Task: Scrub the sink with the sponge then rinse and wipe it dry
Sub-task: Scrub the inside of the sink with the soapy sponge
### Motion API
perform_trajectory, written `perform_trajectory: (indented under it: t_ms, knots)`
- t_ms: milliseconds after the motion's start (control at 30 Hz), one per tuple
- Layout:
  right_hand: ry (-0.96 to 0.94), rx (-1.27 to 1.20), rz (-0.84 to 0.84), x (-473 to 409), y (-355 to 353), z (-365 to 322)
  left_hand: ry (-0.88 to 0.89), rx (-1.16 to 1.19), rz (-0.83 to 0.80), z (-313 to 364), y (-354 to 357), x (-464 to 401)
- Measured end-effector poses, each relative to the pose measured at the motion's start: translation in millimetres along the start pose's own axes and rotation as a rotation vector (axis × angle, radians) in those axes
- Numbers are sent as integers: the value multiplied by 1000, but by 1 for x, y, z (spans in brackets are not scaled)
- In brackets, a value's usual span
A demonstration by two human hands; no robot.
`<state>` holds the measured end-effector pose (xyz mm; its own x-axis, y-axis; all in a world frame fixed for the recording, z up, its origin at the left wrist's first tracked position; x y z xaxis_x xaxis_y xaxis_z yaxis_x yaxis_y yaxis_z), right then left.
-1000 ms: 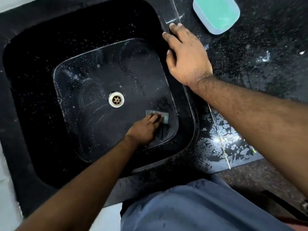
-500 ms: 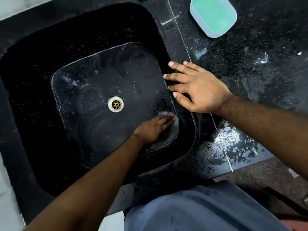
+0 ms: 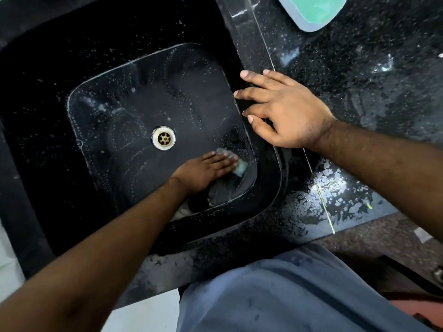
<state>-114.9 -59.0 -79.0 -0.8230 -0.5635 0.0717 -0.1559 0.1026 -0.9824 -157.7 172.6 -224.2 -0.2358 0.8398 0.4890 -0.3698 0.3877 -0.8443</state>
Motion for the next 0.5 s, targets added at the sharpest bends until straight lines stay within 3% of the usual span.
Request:
perform_trajectory:
  t_ms: [133,267,400,500]
  knots:
    - [-8,-3,11,0,-1,0,9,64,-1,37,-11,-34]
    - [-3,-6,2,0,-1,0,24,136,-18,26,4,8]
    - [-8,-29,34,0,0,-1,136,212,-176,3,41,86]
    - [-8,-25,36,1,-1,-1,114,184,-289,-11,57,123]
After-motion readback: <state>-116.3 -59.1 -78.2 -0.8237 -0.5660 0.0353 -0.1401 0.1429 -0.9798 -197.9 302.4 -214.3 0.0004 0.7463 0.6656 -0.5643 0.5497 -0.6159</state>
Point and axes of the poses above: each hand's wrist, its own x-axis away from the middle knuckle, its own y-axis out of the palm, z = x × y, the point moved 3 cm from there along -x, towards the middle knuckle, and after that the axes turned 3 degrees about -y, right-handed, at the moved point
